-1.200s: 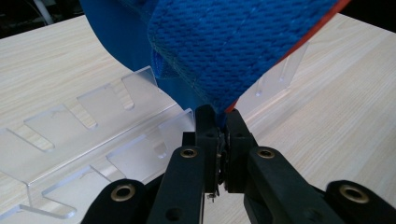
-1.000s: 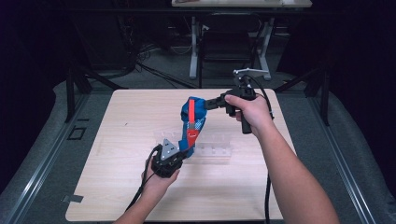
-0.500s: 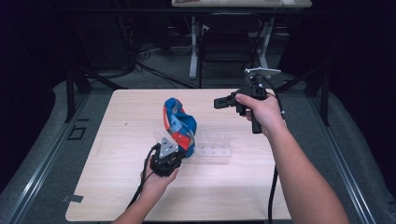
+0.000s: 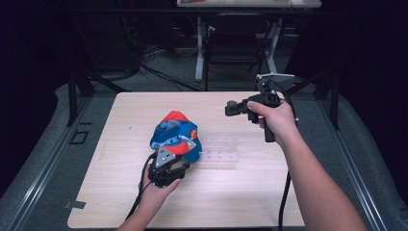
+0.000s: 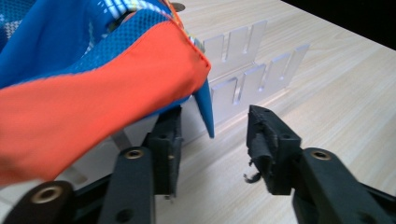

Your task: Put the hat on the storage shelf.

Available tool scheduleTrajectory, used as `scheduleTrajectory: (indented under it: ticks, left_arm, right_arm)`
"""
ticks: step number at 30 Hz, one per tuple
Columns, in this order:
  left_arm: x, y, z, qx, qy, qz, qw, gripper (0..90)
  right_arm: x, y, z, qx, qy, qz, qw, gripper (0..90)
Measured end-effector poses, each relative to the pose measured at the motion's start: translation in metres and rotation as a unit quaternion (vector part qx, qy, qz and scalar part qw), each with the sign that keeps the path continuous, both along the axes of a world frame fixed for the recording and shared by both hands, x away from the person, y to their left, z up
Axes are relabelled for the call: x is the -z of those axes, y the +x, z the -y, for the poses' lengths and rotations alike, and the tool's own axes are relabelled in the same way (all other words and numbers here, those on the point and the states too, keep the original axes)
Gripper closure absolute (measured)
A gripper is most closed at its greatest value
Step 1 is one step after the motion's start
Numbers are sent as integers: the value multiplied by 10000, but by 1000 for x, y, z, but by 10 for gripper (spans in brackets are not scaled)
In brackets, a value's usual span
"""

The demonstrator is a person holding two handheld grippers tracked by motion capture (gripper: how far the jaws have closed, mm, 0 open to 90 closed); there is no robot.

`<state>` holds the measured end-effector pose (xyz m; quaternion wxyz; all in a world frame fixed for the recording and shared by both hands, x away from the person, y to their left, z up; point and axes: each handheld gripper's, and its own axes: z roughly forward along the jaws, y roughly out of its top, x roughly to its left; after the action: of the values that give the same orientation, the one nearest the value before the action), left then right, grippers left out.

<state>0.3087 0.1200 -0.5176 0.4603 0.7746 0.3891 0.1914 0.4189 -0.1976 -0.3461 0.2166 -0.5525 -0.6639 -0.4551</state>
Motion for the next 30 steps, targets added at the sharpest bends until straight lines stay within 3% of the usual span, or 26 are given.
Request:
scheduleTrajectory:
  ticks: [10, 16, 22, 27, 29, 30]
  left_arm:
    - [-2, -10, -24, -60, 9, -55, 10000, 505]
    - [2, -16, -42, -158, 108, -201, 9996, 504]
    - [9, -19, -62, -243, 44, -355, 9991, 512]
    - [16, -22, -71, -311, -44, -417, 9986, 505]
    - [17, -23, -73, -291, -84, -419, 9987, 485]
    - [18, -24, -73, -300, -131, -408, 9986, 476]
  right_arm:
    - [6, -15, 7, 160, -566, 179, 9981, 837]
    - [11, -29, 11, 251, -1126, 366, 9926, 811]
    - [22, -47, 12, 297, -1872, 701, 9794, 772]
    - [37, -68, 10, 281, -2549, 914, 9622, 737]
    - [44, -75, 11, 296, -2603, 942, 9605, 725]
    - [47, -78, 11, 279, -2755, 957, 9561, 717]
